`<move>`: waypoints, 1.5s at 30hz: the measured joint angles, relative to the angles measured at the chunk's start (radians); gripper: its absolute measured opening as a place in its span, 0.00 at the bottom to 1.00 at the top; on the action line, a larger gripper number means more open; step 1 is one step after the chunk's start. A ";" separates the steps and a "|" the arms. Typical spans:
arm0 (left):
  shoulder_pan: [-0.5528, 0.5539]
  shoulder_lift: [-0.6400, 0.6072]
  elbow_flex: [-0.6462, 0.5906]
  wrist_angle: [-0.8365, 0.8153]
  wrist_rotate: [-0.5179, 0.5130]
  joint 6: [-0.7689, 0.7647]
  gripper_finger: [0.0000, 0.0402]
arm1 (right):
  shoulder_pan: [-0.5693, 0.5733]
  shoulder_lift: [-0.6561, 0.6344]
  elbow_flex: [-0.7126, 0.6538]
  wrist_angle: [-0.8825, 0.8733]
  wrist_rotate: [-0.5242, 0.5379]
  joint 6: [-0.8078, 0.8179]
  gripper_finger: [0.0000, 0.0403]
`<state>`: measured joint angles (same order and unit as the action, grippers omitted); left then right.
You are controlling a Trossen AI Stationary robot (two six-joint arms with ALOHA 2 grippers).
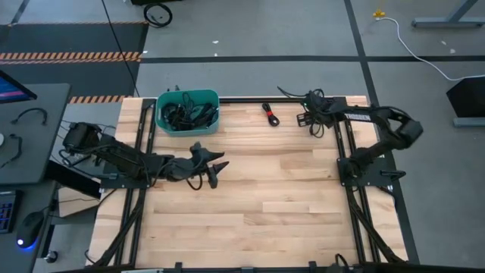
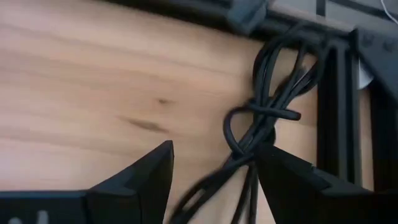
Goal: Pick and place USB-C Cables
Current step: Put the black charger cable into the blue bin
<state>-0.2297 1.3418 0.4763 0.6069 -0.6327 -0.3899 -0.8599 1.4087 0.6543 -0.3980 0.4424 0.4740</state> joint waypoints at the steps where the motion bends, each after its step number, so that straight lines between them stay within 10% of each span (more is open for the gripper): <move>1: -0.002 0.000 0.000 0.001 0.000 0.000 0.47 | -0.008 0.026 0.002 0.001 -0.005 0.000 0.57; 14: -0.057 0.000 0.000 0.012 -0.020 -0.026 0.47 | 0.049 0.219 0.109 -0.177 -0.005 0.003 0.38; 24: -0.079 0.000 0.000 0.017 -0.048 -0.046 0.47 | 0.169 0.230 0.105 -0.184 -0.028 -0.092 0.05; 31: -0.078 0.000 0.000 0.022 -0.049 -0.046 0.47 | 0.321 0.164 0.100 -0.148 -0.115 -0.103 0.04; 39: -0.076 0.000 0.000 0.025 -0.073 -0.021 0.47 | 0.512 -0.043 0.084 0.143 -0.423 -0.243 0.04; 45: -0.074 0.000 0.000 0.034 -0.029 0.062 0.48 | 0.673 -0.083 -0.049 0.787 -0.603 -0.344 0.04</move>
<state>-0.3038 1.3418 0.4763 0.6412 -0.6616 -0.3277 -0.1873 1.3255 0.6056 0.3894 -0.1601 0.1301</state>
